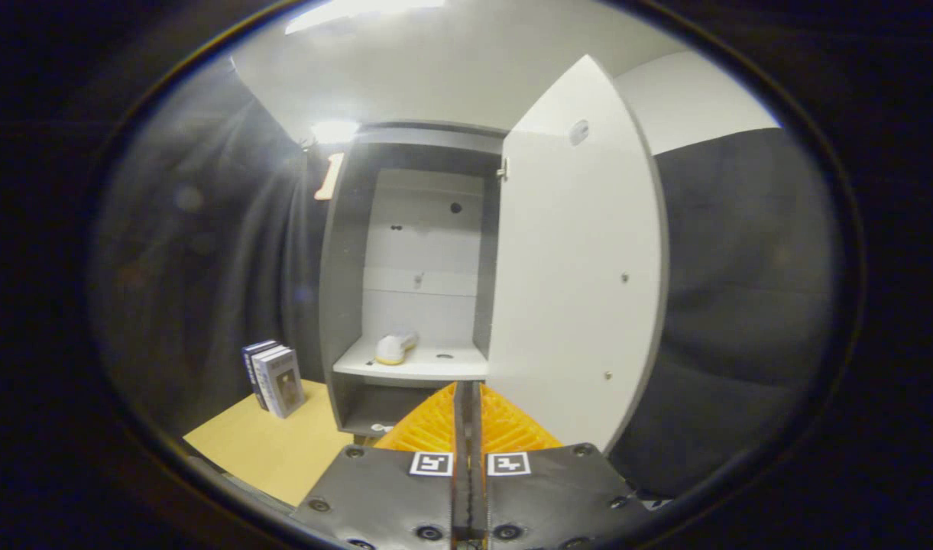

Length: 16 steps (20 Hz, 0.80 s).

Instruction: Open the shoe cabinet door, grab the shoes and put them into the shoe cabinet, then close the shoe cabinet door.

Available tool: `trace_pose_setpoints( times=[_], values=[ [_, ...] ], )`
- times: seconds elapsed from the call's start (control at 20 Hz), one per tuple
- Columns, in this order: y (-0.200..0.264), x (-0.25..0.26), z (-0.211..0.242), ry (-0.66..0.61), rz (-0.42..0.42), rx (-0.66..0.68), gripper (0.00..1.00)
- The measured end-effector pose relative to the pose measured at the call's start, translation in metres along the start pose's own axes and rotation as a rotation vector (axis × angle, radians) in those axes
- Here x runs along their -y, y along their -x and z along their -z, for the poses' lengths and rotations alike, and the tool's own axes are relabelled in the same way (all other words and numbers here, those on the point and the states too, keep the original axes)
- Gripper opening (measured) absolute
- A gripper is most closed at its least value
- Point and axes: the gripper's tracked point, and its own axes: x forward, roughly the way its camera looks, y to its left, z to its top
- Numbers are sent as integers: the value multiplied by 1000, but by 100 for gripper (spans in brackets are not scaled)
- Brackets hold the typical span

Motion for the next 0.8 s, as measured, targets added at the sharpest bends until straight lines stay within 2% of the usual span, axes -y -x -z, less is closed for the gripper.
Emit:
trace_pose_setpoints(
  times=[0.25,0.35,0.45,0.5,0.8],
  values=[
    [-21,-42,33,3,-57,-15,2],
    [-31,-42,45,11,-25,-23,2],
    [-39,-53,63,-10,-36,-41,9],
    [-42,-55,74,-10,-23,-53,9],
    [-62,-74,146,-33,-47,-124,49]
  ],
)
